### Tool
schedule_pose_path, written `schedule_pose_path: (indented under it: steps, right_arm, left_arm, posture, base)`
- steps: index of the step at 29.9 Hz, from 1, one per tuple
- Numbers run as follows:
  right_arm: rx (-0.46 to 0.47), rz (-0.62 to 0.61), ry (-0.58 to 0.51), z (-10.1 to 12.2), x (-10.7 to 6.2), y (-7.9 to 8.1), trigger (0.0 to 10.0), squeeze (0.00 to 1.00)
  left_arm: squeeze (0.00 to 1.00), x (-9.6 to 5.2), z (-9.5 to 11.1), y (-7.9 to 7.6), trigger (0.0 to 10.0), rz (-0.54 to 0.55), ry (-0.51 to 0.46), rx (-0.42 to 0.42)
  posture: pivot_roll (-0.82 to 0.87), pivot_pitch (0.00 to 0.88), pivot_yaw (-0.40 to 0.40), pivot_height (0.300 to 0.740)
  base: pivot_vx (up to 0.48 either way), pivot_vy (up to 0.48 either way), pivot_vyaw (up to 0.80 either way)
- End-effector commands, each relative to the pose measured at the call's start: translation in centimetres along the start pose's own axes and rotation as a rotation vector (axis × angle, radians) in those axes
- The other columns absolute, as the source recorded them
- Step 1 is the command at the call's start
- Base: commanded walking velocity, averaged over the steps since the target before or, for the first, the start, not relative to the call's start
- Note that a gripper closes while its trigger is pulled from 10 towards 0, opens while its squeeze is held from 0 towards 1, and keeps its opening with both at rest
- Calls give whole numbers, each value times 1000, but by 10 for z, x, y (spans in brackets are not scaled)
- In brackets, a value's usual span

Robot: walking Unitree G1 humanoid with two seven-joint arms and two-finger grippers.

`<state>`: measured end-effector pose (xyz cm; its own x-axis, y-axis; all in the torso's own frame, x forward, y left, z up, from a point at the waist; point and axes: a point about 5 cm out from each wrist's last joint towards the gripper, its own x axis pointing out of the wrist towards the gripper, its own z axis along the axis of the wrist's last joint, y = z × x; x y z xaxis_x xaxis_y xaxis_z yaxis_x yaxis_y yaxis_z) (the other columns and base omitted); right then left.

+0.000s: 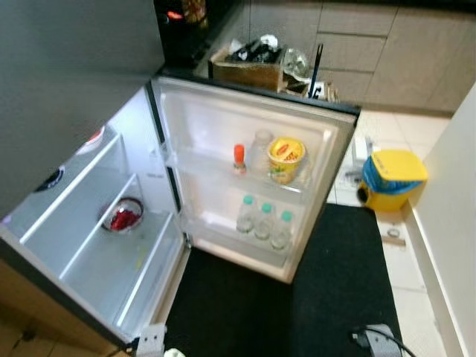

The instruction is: Restocking fridge

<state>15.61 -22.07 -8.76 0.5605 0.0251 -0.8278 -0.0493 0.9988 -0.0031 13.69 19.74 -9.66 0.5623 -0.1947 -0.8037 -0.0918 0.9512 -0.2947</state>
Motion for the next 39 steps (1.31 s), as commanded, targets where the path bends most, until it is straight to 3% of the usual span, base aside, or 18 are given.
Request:
schedule_pose_path:
  steps: [1, 7, 19, 33, 39]
  right_arm:
    - [12, -20, -11, 2, -1, -5, 10000, 0]
    - [35, -19, -35, 8, 1, -3, 10000, 0]
    - [80, -40, -45, 8, 0, -6, 10000, 0]
    - [42, -13, -55, 11, 1, -2, 10000, 0]
    - [34, -7, -59, 12, 2, 0, 10000, 0]
  left_arm:
    - [0, 1, 0, -4, 10000, -14, 0, 8]
    - [0, 1, 1, -3, 10000, -13, 3, 13]
    - [0, 2, 1, -3, 10000, -10, 1, 1]
    - [0, 0, 3, 2, 10000, 8, -5, 31]
    - [0, 0, 4, 2, 10000, 2, -11, 29]
  posture:
    - [-56, 85, -24, 740]
    - [-55, 85, -23, 740]
    - [-55, 85, -24, 740]
    - [-51, 86, -24, 740]
    - [-52, 82, -27, 740]
  base:
    - [266, 0, 0]
    - [268, 0, 0]
    - [109, 0, -733]
    - [90, -145, 0]
    - [0, -434, 0]
